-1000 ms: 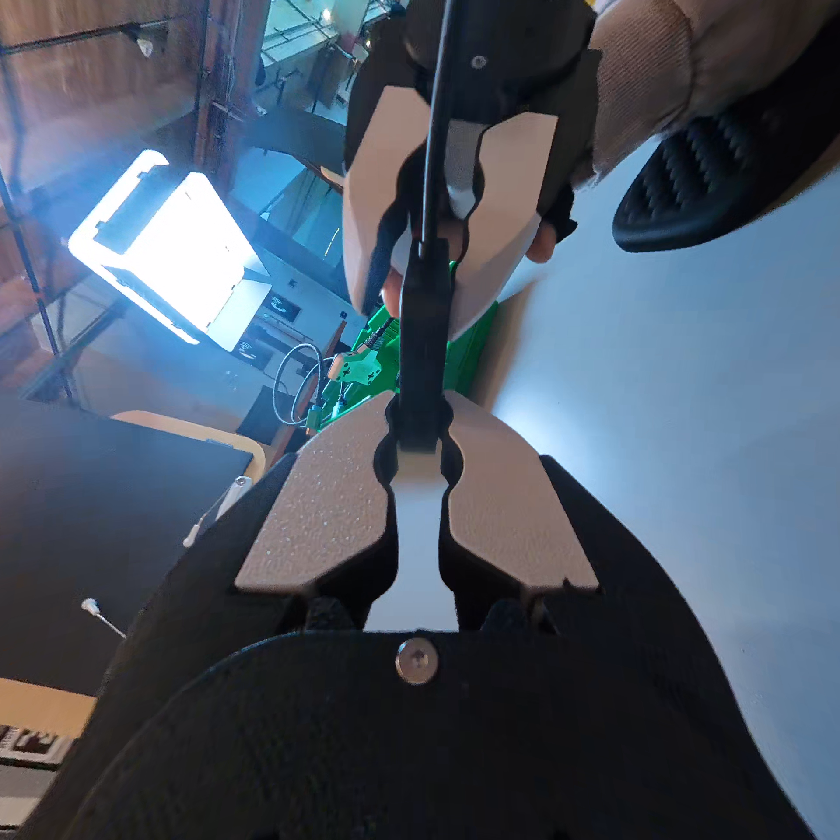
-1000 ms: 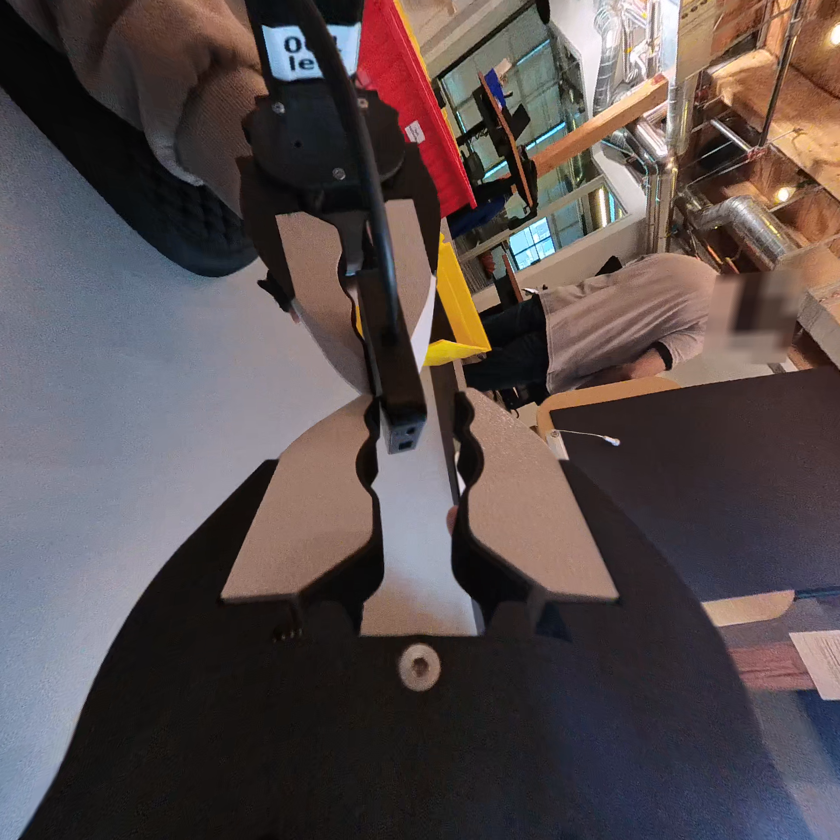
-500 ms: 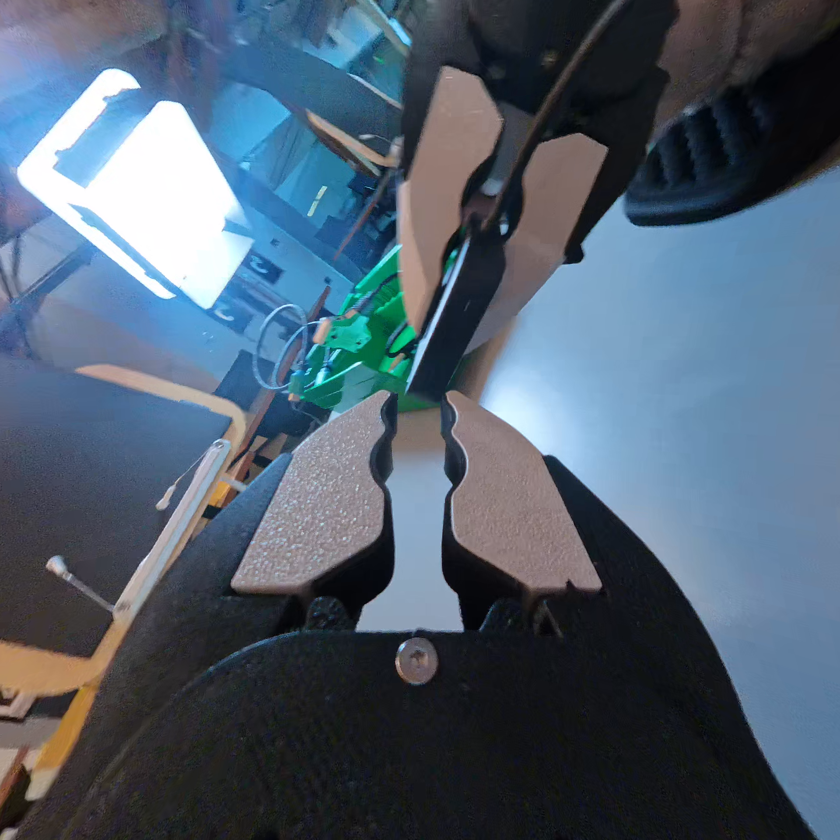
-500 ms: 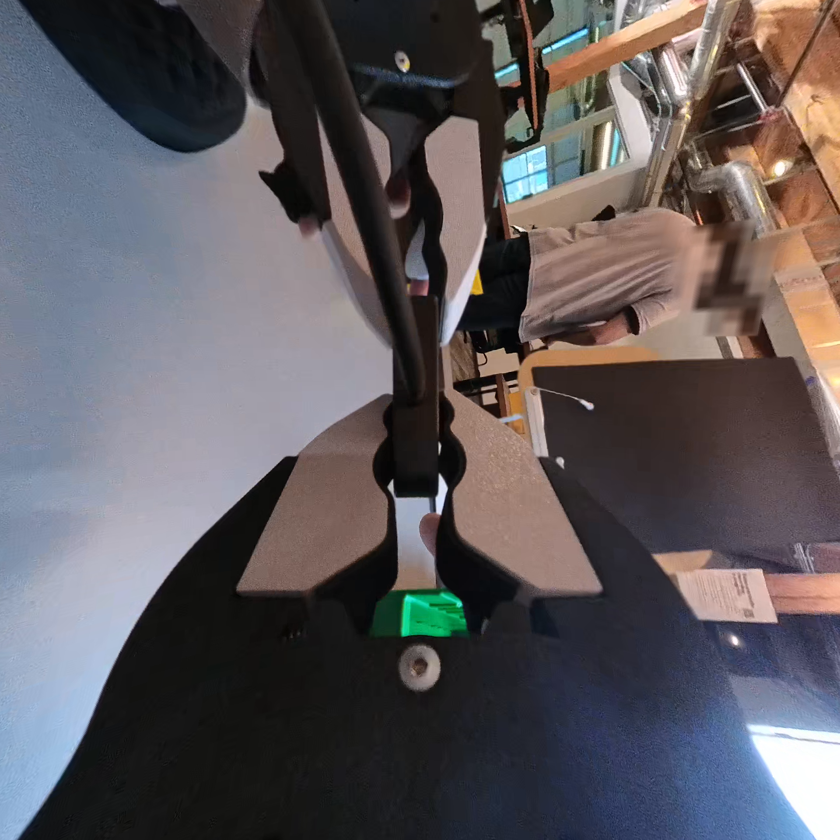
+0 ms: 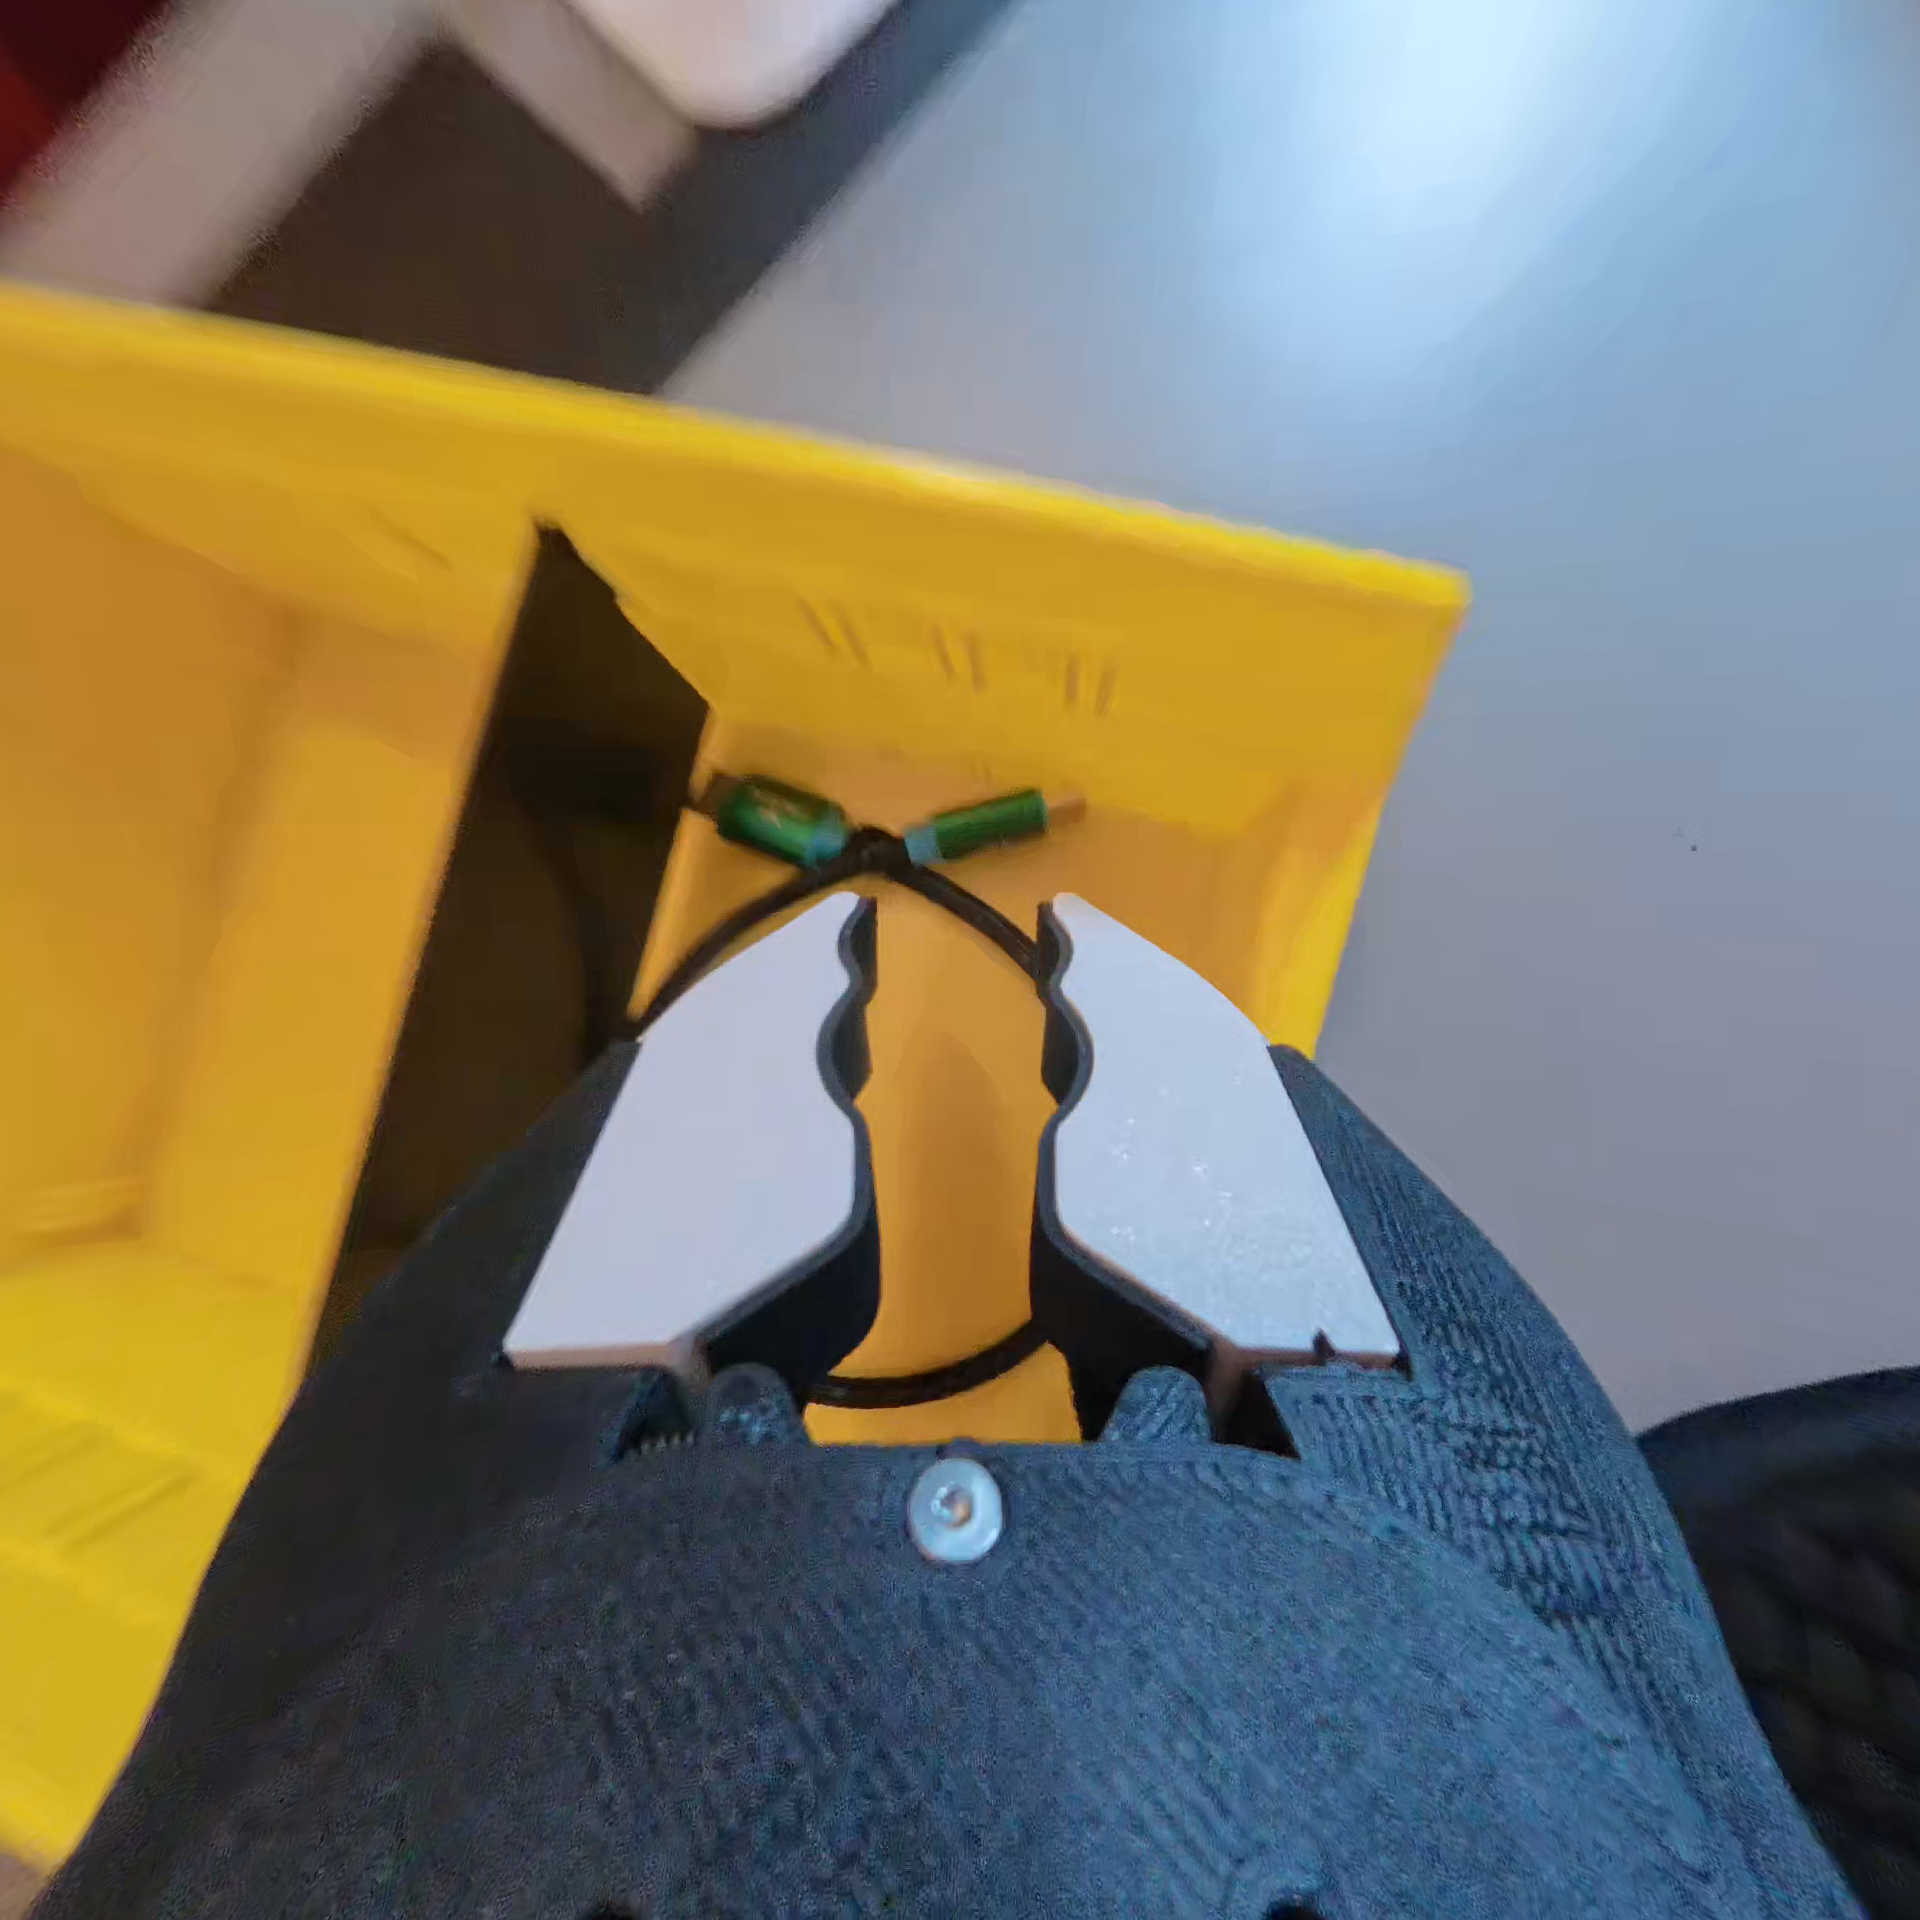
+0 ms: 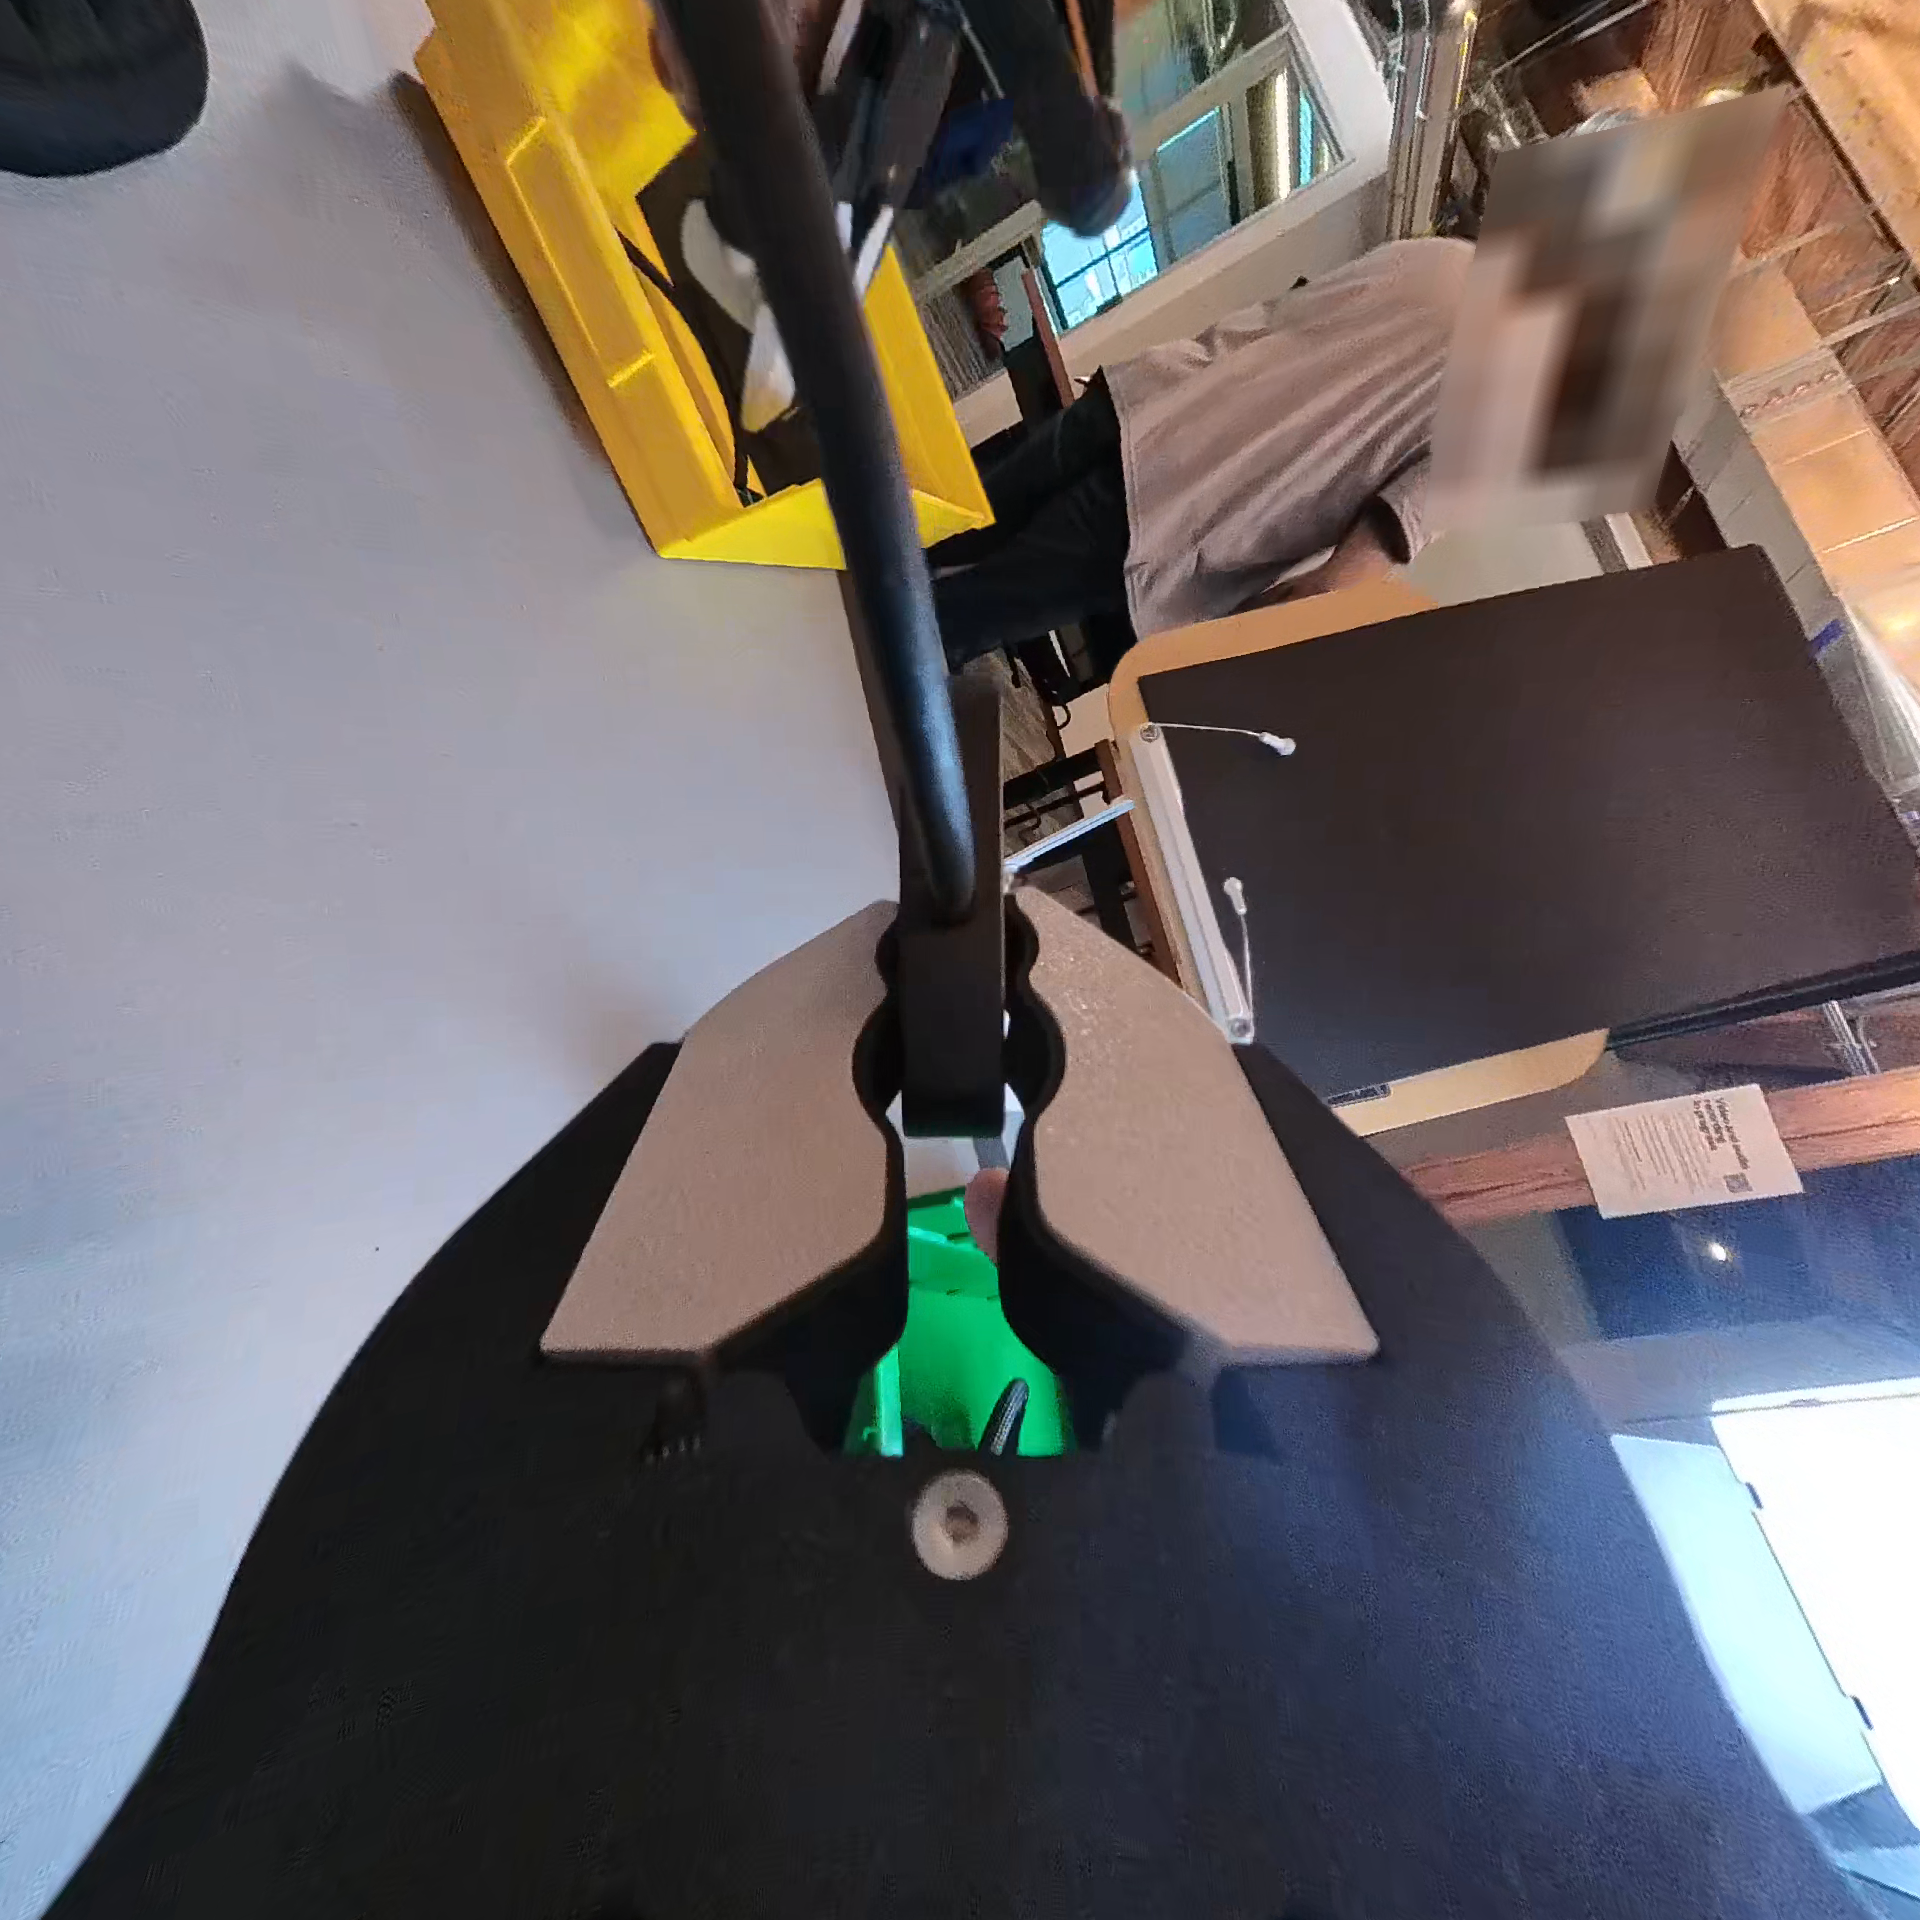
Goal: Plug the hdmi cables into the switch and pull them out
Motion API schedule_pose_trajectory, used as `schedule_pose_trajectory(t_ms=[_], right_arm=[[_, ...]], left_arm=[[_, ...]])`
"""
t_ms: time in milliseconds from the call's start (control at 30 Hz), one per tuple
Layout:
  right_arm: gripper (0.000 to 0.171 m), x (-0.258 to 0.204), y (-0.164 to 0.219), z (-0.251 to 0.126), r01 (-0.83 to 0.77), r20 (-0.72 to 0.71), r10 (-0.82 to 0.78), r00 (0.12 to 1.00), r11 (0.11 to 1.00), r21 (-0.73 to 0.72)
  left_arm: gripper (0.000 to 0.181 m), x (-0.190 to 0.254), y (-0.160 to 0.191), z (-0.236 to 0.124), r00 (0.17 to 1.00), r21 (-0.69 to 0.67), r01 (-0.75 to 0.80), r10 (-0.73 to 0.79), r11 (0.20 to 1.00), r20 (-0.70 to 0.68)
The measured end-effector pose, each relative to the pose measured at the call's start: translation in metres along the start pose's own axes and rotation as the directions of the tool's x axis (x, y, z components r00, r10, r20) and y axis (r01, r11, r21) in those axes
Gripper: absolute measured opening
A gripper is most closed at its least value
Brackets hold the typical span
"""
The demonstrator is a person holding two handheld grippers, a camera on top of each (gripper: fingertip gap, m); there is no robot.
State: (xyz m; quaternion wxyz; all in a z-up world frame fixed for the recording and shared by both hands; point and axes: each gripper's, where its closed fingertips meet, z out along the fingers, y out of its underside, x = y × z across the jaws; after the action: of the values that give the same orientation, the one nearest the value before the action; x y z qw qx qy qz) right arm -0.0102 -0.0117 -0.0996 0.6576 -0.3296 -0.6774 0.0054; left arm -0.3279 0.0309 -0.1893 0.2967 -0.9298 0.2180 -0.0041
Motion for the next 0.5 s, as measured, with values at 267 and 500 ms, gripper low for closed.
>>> schedule_pose_trajectory(t_ms=[267,500], right_arm=[[0.014,-0.004,0.012,0.003,-0.037,0.032,0.039,0.999,0.999,-0.033],[0.014,0.006,0.015,-0.004,-0.041,-0.002,0.041,0.999,0.998,-0.040]], left_arm=[[0.029,0.006,0.029,0.047,0.985,-0.221,0.161,-0.171,0.962,-0.030],[0.015,-0.003,0.029,0.031,0.997,-0.258,-0.025,0.044,0.966,0.069]])
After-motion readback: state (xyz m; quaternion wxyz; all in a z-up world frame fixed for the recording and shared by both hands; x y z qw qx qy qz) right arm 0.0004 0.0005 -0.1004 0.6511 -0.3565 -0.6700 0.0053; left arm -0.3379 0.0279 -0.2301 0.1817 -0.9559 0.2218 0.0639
